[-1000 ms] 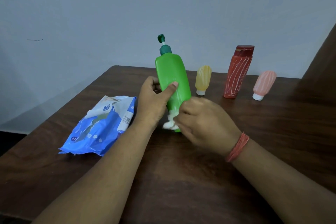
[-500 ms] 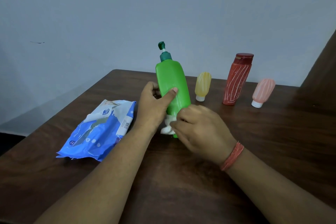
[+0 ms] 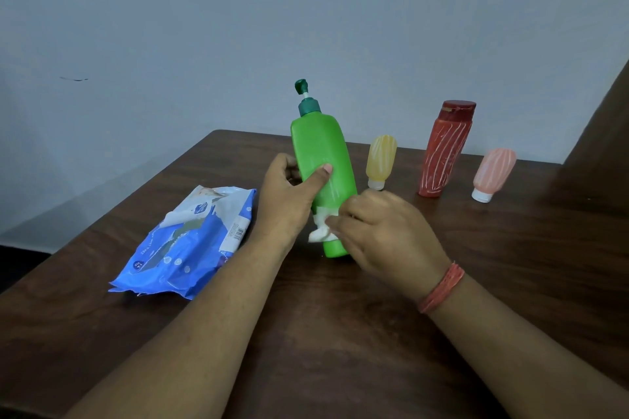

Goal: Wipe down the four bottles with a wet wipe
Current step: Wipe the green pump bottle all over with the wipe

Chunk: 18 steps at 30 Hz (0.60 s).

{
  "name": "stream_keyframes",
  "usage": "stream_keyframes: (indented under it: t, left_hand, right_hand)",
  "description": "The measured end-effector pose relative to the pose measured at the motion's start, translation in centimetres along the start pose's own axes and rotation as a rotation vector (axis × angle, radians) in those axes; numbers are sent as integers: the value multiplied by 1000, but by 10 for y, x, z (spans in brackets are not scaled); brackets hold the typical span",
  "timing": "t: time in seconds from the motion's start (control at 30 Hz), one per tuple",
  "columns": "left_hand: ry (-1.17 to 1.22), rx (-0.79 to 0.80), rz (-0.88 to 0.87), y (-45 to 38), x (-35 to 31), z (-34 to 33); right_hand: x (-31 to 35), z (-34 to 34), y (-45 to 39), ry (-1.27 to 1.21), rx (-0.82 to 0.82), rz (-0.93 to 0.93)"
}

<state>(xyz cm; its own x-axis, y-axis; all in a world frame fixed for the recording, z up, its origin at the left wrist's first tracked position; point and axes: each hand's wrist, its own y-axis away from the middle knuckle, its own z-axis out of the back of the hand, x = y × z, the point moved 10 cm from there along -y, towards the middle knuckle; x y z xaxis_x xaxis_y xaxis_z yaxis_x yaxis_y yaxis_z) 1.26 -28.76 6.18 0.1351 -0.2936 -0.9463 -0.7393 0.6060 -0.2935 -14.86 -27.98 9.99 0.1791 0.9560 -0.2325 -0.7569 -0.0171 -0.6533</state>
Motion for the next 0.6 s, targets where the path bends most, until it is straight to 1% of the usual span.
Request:
stream_keyframes:
  t: [0.1,0.13,0.23,0.27,0.37,0.4,0.5,0.53,0.6]
  left_hand:
    - [13,7,-2,0,1,-1]
    - [14,10,-4,0,-1,-1]
    - [19,21,-11,1,-4,-3]
    - [17,23,-13,2,-5,-3]
    - [5,33,-27,3,-5,-5]
    - [2,36,-29,3,-6,-6]
    - [-10,36,-26,4,-6,-6]
    - [-9,38,-23,5,-6,-7]
    - [4,42,-23,4,-5,-7]
  right_hand:
    - [-35,13,-2,9,-92,-188]
    - [-37,13,-2,-10,-94,-202]
    - [-12,2,-2,-28,-32,-58]
    - [-13,4,-2,-5,-40,-63]
    - [-40,19,-2,-1,-138,-248]
    - [-36,17,-3,-16,-127,-228]
    - [2,0,-5,-15,-21,-3]
    - [2,2,-5,-4,-31,-1]
    - [-17,13,-5,12,-108,-113]
